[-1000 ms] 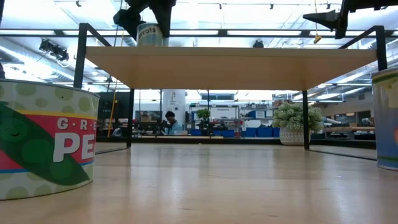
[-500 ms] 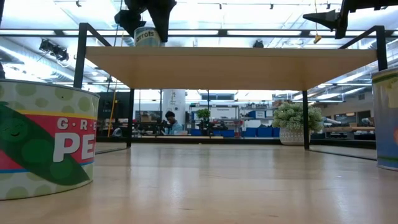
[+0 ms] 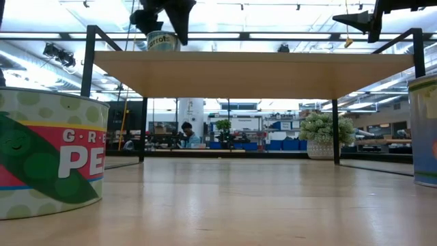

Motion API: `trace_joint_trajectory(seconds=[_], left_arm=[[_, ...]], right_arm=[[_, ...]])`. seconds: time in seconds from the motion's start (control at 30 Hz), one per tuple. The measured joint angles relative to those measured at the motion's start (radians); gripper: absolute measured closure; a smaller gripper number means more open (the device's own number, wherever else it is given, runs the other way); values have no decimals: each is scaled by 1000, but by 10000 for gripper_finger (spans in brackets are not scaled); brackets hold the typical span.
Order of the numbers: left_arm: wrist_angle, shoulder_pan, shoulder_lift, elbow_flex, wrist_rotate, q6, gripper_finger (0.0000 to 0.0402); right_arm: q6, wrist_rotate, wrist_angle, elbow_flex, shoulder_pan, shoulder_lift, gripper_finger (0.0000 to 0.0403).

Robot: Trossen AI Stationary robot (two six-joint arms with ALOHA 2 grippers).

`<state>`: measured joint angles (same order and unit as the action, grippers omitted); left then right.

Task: Pick and place cans onto a shelf
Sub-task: Put the canned carrots on the shelf, then put the canned peas on the shelf

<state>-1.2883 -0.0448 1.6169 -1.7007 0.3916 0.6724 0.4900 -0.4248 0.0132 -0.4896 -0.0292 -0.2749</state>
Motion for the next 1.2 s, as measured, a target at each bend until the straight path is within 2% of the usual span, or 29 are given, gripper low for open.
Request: trace_joint_trajectory(seconds=[0.13,0.23,0.3,0.47,0.6,0.7,0.9,1.1,1.2], left_arm=[[25,1,-2,-52,42,-46,10],[53,15,-1,-108,35,-107,10],[100,35,-2,-140,-14,-156,10],[279,112,-2,-170,-231,-265,10],[327,176,-1,-170,-292,-218,10],[324,215,-1,-170,-272,-154,10],[278,297,-1,-169,-149,-95,12],[237,347,-1,-169,-75,-107,34],[218,359,-5,-168,-54,-135,50]], right_arm=[[0,0,0,0,0,0,55],[0,0,0,0,0,0,55],[0,0,0,0,0,0,55],[-2,27,-1,-1,0,0,55],[-10,117,-41,-68,1,-28,55],[-30,194,-154,-155,3,-86,55],[-56,349,-388,-311,30,-229,55],[-7,421,-476,-426,100,-347,55],[16,425,-487,-454,156,-395,55]])
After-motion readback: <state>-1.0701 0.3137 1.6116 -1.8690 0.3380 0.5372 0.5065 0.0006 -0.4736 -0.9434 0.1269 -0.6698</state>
